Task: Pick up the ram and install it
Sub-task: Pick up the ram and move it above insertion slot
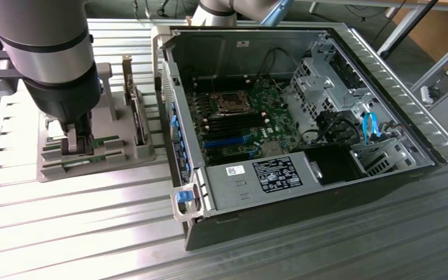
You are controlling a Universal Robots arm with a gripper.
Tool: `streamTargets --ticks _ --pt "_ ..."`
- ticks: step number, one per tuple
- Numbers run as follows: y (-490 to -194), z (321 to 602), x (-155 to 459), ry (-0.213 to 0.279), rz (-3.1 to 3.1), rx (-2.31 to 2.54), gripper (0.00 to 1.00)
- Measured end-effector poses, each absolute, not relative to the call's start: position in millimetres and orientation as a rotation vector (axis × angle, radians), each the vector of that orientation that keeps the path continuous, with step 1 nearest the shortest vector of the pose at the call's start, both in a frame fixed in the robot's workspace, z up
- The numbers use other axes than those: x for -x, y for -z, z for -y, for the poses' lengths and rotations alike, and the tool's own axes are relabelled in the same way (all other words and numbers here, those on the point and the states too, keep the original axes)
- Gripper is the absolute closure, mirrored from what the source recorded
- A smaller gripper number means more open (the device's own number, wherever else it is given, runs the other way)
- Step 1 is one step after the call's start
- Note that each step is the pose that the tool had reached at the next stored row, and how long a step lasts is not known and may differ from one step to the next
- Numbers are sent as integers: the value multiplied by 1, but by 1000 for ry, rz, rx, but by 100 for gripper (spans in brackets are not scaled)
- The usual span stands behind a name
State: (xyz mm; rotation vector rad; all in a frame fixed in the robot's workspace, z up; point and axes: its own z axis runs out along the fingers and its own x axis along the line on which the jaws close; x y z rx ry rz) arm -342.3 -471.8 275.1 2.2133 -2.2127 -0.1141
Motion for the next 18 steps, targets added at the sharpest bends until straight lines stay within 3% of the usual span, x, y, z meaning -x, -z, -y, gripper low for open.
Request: streamTargets --ticks 18 --pt "-265 463 344 90 2203 -2203 71"
